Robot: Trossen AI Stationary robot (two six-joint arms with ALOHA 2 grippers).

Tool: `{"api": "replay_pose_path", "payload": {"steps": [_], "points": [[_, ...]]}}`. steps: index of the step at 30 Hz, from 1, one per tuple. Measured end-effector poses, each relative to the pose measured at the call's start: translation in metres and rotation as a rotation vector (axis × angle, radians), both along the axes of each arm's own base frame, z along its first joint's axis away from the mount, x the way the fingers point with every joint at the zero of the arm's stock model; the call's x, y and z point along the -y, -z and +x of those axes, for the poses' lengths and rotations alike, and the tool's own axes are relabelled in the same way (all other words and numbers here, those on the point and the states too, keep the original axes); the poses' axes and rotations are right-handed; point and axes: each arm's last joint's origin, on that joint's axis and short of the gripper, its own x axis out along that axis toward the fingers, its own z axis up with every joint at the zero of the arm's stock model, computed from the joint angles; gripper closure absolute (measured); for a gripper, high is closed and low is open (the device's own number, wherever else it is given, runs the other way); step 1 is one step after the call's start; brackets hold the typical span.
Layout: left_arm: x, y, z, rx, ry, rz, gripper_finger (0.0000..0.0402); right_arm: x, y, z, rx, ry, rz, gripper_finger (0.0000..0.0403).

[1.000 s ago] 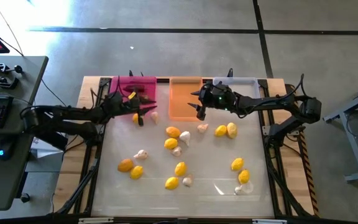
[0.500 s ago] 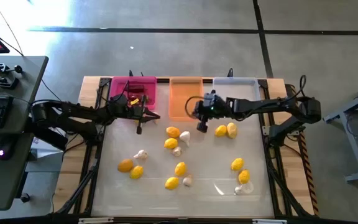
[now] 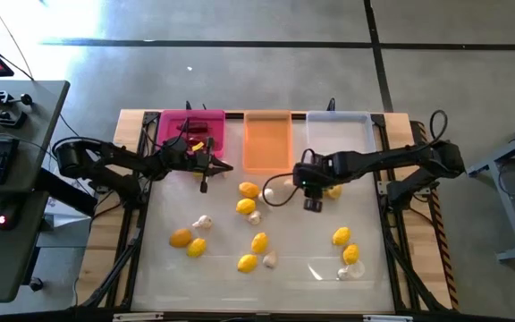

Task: Sort produce into baskets
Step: Put the yellow lemon into the transparent bin

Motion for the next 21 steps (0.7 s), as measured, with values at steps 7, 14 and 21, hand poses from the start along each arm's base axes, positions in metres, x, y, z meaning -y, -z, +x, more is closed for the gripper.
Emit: {"api": "replay_pose_path", "payload": {"steps": [7, 14, 21], "points": [[0.000, 0.000, 0.000, 0.004, -0.005, -0.013, 0.0401, 0.010, 0.018, -0.012, -0.129, -0.131, -0.050, 0.0170], [0.000, 0.000, 0.000, 0.003, -0.007, -0.013, 0.0401, 0.012, 0.032, -0.005, -0.187, -0.251, -0.066, 0.0142], [0.000, 0.000, 0.000, 0.002, -0.009, -0.007, 0.0401, 0.010, 0.057, 0.003, -0.293, -0.339, -0.056, 0.0141]]}}
